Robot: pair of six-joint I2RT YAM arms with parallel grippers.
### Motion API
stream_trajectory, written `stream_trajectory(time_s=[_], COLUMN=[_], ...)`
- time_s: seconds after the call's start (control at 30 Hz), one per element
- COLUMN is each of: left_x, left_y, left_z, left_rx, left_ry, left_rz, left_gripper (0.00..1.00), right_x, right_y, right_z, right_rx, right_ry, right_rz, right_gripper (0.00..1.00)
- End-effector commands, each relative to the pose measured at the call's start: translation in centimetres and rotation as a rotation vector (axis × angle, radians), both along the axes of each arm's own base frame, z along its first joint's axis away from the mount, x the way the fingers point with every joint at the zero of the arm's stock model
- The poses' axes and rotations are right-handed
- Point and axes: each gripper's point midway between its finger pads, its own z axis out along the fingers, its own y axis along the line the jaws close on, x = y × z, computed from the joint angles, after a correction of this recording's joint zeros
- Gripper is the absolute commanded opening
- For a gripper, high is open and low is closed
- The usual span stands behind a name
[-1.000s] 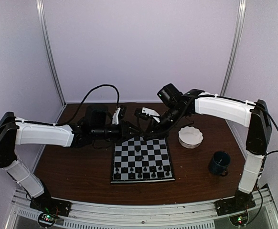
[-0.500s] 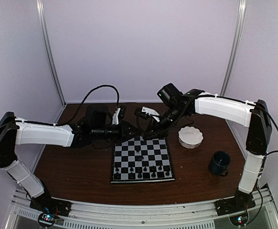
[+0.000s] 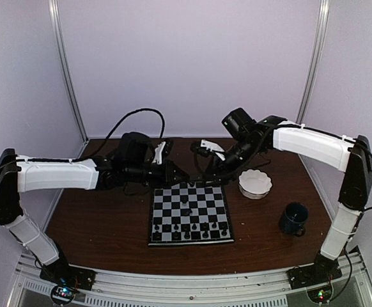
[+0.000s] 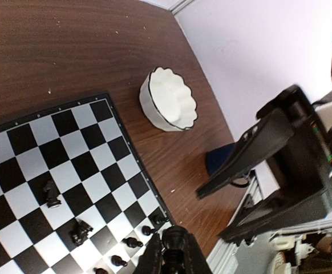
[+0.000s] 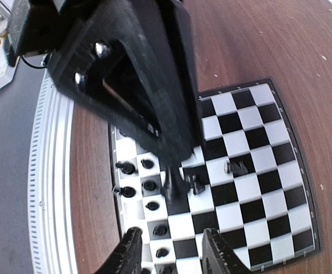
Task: Set up the chess pieces on the board
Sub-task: Pass from the right arm to the left, then place the queen at d8.
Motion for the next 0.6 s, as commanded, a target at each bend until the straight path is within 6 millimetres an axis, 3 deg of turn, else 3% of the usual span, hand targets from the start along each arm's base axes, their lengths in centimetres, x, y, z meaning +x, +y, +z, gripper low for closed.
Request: stream_trajectory(time_s=[0.0,0.13,0.3,0.47,0.57], left_x=[-1.8,-4.4,-7.3,-9.1,-9.2], left_y=[-0.2,-0.6,-1.8,-3.5,-4.4], left_z=[1.9,0.1,-2.0,-4.4,-5.4], left_rx=[0.191,0.377,0.531,0.667,0.710], left_ry=[-0.151,-0.206,-0.269,-0.318,-0.336], left_rz=[-0.110,-0.219,-0.329,-0.422,-0.436], left_gripper=[0.08,0.08,0.09,0.09,0.09], right_x=[-0.7,0.5,2.7,3.2,3.3], right_y=[-4.9,-9.1,-12.9,-13.9,-13.8], right_z=[3.7,3.6,2.2,0.7,0.5], right_rx=[0.043,0.060,0.091,0.054,0.056], right_ry=[-0.015,-0.040,-0.075,-0.093,-0.085], right_rz=[-0.044,-0.171,-0.339,-0.366,-0.363], right_gripper=[0.41,0.45,0.54,0.56,0.56])
